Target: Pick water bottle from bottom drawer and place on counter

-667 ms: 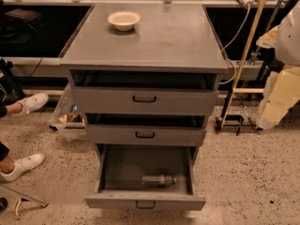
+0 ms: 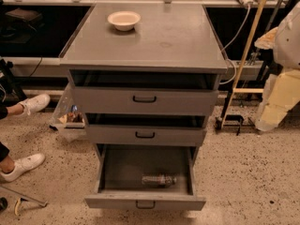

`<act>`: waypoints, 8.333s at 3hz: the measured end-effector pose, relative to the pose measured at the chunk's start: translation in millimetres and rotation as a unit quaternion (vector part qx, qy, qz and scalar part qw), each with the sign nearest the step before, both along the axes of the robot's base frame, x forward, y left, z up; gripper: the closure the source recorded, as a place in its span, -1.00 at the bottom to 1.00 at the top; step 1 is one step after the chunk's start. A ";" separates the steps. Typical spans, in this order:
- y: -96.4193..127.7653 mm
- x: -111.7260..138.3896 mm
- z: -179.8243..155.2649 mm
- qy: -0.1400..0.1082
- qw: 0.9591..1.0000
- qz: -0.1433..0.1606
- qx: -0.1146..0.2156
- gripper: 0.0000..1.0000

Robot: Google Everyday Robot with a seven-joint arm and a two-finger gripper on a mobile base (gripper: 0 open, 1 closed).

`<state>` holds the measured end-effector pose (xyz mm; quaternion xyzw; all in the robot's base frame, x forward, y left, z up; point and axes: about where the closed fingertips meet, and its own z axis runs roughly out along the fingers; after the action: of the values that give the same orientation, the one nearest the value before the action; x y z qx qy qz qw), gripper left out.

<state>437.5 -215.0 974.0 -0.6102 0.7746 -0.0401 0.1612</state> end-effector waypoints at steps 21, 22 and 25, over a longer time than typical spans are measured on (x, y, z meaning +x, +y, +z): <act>214.1 209.3 -691.0 0.069 0.965 0.097 0.235 -1.00; 137.1 241.0 -687.4 0.013 0.983 -0.003 0.186 -1.00; 141.9 245.1 -707.7 0.038 0.980 0.003 0.195 -1.00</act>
Offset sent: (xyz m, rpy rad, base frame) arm 0.0349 0.0695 -0.4052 0.2594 0.2807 0.2447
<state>682.6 -73.1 266.3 -0.5707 0.7713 0.1354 0.2470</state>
